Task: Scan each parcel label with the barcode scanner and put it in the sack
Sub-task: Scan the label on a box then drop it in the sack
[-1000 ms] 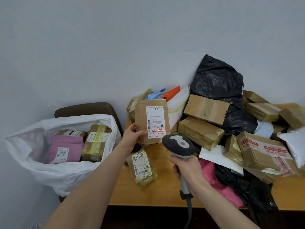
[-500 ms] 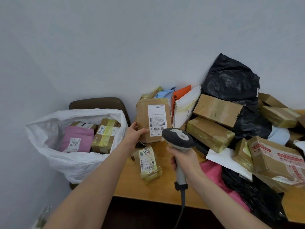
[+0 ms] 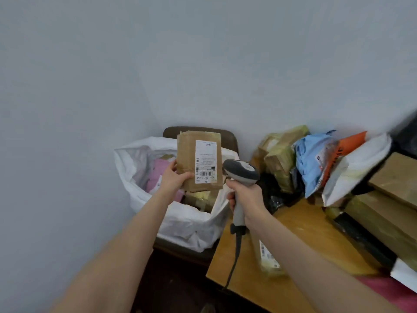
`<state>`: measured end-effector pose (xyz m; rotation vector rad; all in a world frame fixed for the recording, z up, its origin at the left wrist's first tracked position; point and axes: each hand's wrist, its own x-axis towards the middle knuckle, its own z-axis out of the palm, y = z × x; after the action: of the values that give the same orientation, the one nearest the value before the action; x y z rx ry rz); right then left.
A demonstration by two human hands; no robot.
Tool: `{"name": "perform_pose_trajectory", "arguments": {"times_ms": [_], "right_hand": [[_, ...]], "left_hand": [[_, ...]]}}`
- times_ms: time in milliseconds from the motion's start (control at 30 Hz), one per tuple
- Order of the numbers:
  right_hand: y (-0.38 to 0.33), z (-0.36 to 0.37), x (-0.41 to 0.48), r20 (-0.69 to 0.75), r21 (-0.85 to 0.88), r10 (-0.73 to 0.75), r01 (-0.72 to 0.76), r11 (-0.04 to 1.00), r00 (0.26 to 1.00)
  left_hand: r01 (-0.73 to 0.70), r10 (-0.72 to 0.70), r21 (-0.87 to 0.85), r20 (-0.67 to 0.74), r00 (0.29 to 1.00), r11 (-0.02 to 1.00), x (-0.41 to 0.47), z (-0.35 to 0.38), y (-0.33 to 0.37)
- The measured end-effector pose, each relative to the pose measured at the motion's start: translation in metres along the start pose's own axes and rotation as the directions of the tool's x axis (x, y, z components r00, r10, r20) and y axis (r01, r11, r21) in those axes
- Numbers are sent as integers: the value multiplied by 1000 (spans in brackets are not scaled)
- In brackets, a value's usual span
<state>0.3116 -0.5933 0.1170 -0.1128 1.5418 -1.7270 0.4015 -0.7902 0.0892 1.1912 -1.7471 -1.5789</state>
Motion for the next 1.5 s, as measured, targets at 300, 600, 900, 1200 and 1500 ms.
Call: {"name": "perform_pose_trajectory", "arguments": {"times_ms": [300, 600, 900, 1200, 1500], "right_hand": [[43, 166, 142, -43, -56, 144, -146, 988, 989], [83, 231, 210, -110, -108, 270, -282, 953, 956], [102, 235, 240, -143, -103, 345, -361, 927, 927], [86, 218, 228, -157, -21, 347, -355, 935, 924], [57, 157, 161, -135, 12, 289, -290, 957, 948]], "left_hand": [[295, -273, 96, -193, 943, 951, 189, -118, -94], [-129, -150, 936, 187, 971, 327, 202, -119, -125], [-144, -185, 974, 175, 967, 173, 249, -136, -172], [-119, -228, 951, 188, 955, 285, 251, -138, -159], [-204, -8, 931, 217, 976, 303, 185, -72, -94]]}}
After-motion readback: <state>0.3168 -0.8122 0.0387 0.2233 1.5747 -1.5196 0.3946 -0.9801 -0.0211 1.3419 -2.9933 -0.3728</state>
